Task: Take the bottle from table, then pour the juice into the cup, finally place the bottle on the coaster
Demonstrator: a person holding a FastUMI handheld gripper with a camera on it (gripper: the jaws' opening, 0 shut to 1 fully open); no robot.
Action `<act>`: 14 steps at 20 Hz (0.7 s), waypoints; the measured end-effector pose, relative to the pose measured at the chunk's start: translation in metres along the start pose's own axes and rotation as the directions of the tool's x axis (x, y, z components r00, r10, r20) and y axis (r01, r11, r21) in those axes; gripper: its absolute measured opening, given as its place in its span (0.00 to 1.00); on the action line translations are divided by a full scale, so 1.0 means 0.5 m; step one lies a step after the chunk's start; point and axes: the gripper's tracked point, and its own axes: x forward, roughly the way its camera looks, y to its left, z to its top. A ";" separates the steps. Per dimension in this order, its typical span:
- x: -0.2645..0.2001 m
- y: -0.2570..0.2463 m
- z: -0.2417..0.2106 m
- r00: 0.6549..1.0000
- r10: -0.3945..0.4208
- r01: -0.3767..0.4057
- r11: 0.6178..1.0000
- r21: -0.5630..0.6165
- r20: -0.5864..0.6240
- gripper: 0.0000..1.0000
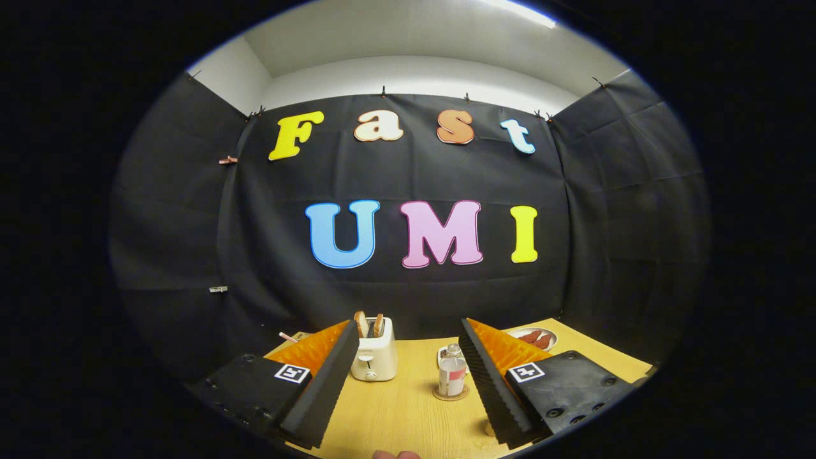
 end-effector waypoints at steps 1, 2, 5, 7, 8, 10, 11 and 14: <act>-0.009 -0.005 0.001 1.000 -0.002 0.002 1.000 0.007 -0.001 0.97; -0.014 -0.006 0.005 1.000 -0.003 0.003 1.000 0.014 0.000 0.97; -0.023 -0.008 -0.011 1.000 0.004 -0.003 1.000 0.024 -0.023 1.00; -0.022 -0.008 -0.013 0.999 0.005 -0.005 1.000 0.026 -0.032 1.00; -0.021 -0.008 -0.016 0.999 0.005 -0.004 1.000 0.027 -0.037 1.00; -0.018 -0.005 -0.022 0.999 0.007 -0.006 0.999 0.034 -0.042 1.00; -0.019 -0.004 -0.026 0.999 0.006 -0.004 0.999 0.035 -0.045 1.00; -0.018 -0.005 -0.037 0.998 0.004 -0.001 0.999 0.039 -0.055 1.00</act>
